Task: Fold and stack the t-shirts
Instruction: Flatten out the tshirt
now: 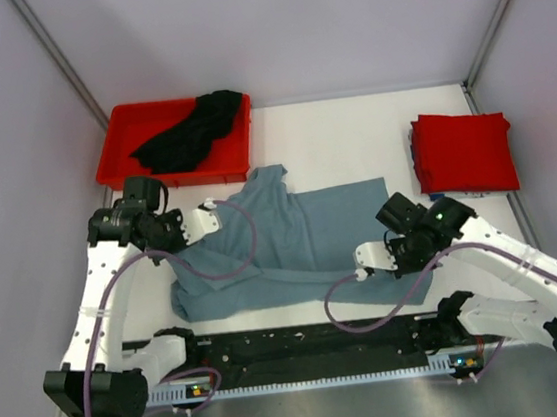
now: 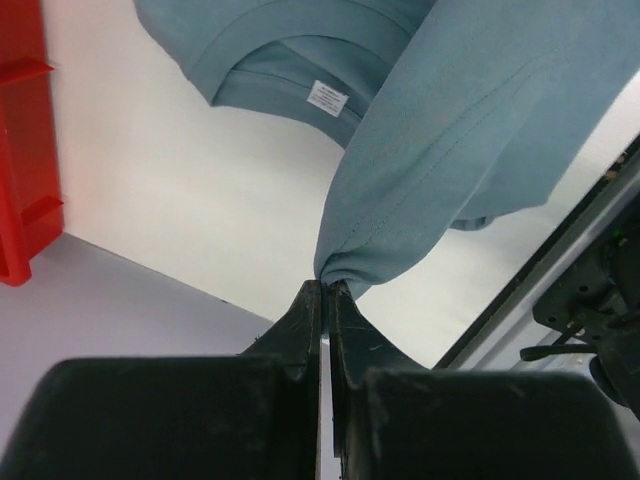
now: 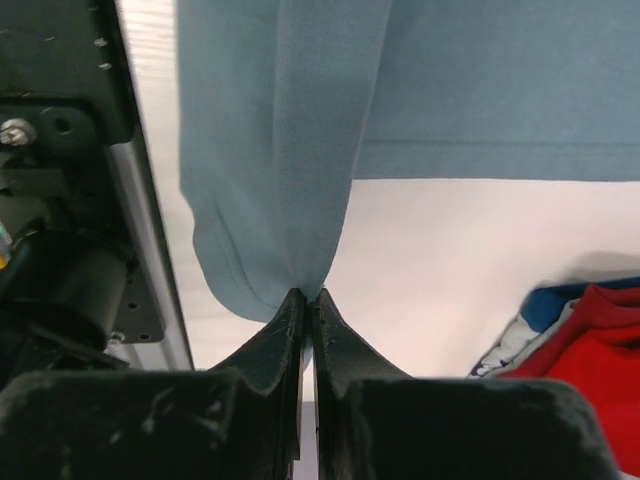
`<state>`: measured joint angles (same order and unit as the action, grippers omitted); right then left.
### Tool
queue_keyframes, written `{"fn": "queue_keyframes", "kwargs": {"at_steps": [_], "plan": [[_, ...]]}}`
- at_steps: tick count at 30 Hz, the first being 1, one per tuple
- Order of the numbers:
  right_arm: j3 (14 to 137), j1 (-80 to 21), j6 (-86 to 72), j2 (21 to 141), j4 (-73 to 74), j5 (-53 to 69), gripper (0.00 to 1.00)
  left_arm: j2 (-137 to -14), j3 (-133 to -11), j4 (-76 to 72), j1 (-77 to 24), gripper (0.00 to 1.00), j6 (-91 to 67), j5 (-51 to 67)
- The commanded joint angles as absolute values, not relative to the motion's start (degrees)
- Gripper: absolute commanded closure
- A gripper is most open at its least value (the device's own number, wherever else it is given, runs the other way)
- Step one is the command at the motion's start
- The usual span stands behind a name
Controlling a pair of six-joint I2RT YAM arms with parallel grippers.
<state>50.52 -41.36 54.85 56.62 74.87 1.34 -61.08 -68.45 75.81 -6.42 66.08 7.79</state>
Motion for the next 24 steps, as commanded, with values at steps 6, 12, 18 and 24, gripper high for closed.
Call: {"fn": "queue_keyframes", "kwargs": {"at_steps": [6,12,18,24], "plan": [[58.00,-35.60,51.51,61.26,63.72,-7.20,1.00,-61.44,-71.63,61.98,-5.71,1.00,61.27,0.53],[58.37,-36.20,57.64,55.82,72.23,2.61,1.00,-59.77,-77.95,72.48,-5.36,1.00,62.31,3.24],[53.18,-46.12,57.83,54.13,77.78,8.00,1.00,-52.58,-80.26,88.15,-5.36,1.00,65.91,7.57],[52.29,-59.40,57.65,61.69,79.19,8.26,1.00,-50.10,-70.15,88.15,-5.36,0.97,67.67,3.60]]}}
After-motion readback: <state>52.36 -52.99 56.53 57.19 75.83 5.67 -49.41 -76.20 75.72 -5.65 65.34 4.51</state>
